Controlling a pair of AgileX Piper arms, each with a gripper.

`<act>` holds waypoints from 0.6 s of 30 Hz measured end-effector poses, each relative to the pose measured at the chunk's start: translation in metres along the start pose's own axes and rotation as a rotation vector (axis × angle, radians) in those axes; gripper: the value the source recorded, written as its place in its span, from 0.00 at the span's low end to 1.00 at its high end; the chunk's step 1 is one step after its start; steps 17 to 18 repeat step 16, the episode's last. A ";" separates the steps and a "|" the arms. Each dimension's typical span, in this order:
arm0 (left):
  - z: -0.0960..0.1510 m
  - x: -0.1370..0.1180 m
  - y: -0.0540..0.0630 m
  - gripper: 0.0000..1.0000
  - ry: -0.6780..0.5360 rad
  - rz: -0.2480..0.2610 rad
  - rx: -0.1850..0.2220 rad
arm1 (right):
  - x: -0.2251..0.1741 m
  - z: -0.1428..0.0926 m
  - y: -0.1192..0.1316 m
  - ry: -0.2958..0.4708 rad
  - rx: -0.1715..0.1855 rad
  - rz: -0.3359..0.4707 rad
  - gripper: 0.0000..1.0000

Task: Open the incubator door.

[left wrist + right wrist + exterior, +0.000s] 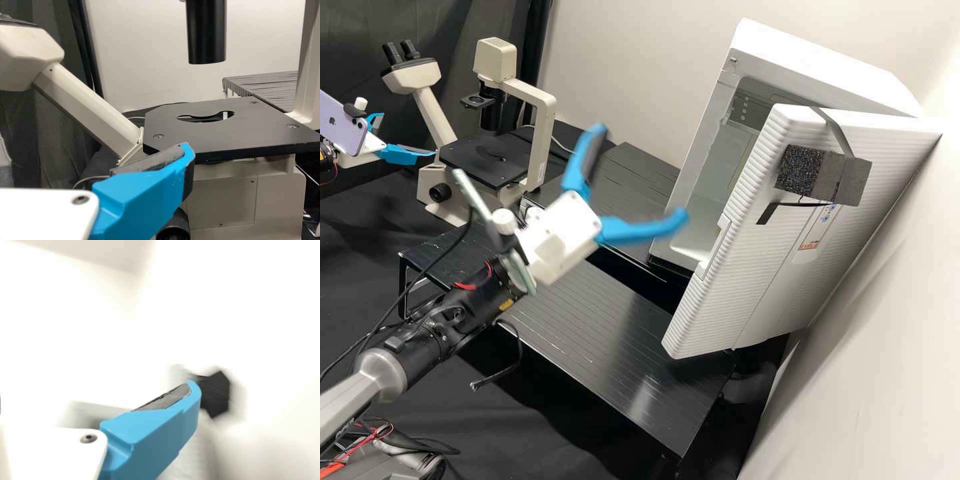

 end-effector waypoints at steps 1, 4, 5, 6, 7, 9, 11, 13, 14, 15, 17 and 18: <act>0.000 0.000 0.000 1.00 0.000 0.000 0.000 | 0.001 -0.003 -0.007 0.046 0.019 -0.043 1.00; 0.000 0.000 0.000 1.00 0.000 0.000 0.000 | 0.000 -0.005 -0.022 0.092 0.062 -0.122 1.00; 0.000 0.000 0.000 1.00 0.000 0.000 0.000 | 0.000 -0.004 -0.028 0.099 0.078 -0.151 1.00; 0.000 0.000 0.000 1.00 0.000 0.000 0.000 | -0.001 -0.003 -0.035 0.102 0.094 -0.181 1.00; 0.000 0.000 0.000 1.00 0.000 0.000 0.000 | -0.001 -0.002 -0.040 0.102 0.105 -0.203 1.00; 0.000 0.000 0.000 1.00 0.000 0.000 0.000 | -0.001 0.001 -0.051 0.118 0.132 -0.240 1.00; 0.000 0.000 0.000 1.00 0.000 0.000 0.000 | -0.002 0.006 -0.064 0.126 0.175 -0.274 1.00; 0.000 0.000 0.000 1.00 0.000 0.000 0.000 | -0.002 0.013 -0.076 0.128 0.204 -0.306 1.00; 0.000 0.000 0.000 1.00 0.000 0.000 0.000 | -0.003 0.014 -0.080 0.130 0.216 -0.311 1.00; 0.000 0.000 0.000 1.00 0.000 0.000 0.000 | -0.003 0.017 -0.084 0.124 0.222 -0.320 1.00; 0.000 0.000 0.000 1.00 0.000 0.000 0.000 | -0.003 0.020 -0.088 0.118 0.230 -0.330 1.00; 0.000 0.000 0.000 1.00 0.000 0.000 0.000 | -0.003 0.020 -0.088 0.118 0.230 -0.330 1.00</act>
